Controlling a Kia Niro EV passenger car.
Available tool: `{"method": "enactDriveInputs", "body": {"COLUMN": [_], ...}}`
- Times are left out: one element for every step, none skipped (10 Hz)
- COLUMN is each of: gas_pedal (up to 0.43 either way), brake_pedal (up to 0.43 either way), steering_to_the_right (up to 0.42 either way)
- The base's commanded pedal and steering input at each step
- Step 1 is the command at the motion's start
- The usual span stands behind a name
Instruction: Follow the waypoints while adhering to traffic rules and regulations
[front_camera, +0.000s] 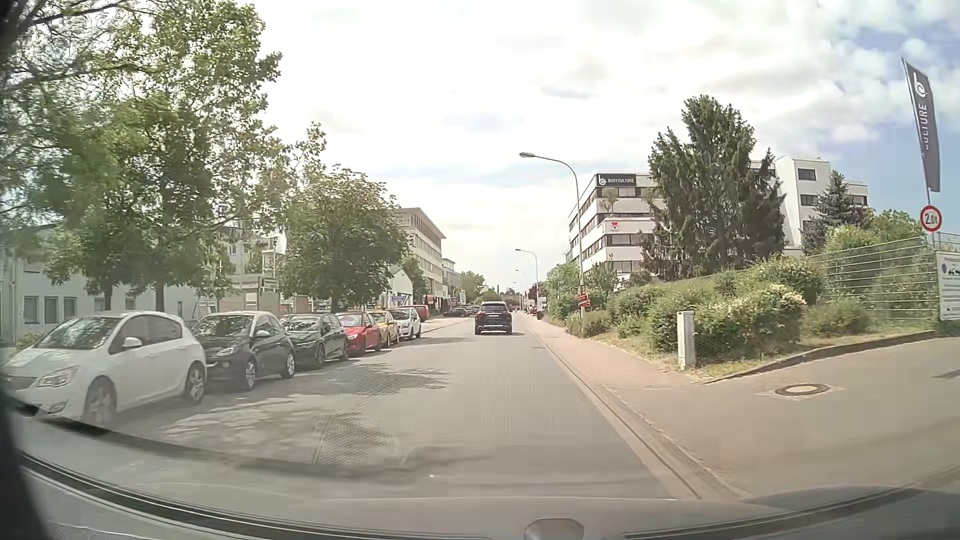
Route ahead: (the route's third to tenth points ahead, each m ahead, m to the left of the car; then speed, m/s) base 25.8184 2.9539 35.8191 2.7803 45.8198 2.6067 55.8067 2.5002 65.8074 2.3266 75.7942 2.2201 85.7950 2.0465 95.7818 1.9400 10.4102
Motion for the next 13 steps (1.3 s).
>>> {"method": "enactDriveInputs", "body": {"gas_pedal": [0.0, 0.0, 0.0, 0.0, 0.0, 0.0, 0.0, 0.0, 0.0, 0.0, 0.0, 0.0, 0.0], "brake_pedal": [0.024, 0.024, 0.024, 0.024, 0.024, 0.024, 0.024, 0.024, 0.024, 0.024, 0.024, 0.024, 0.024], "steering_to_the_right": [-0.006, -0.006, -0.006, -0.006, -0.006, -0.005, -0.005, -0.005, -0.004, -0.002, -0.001, -0.001, 0.0]}}
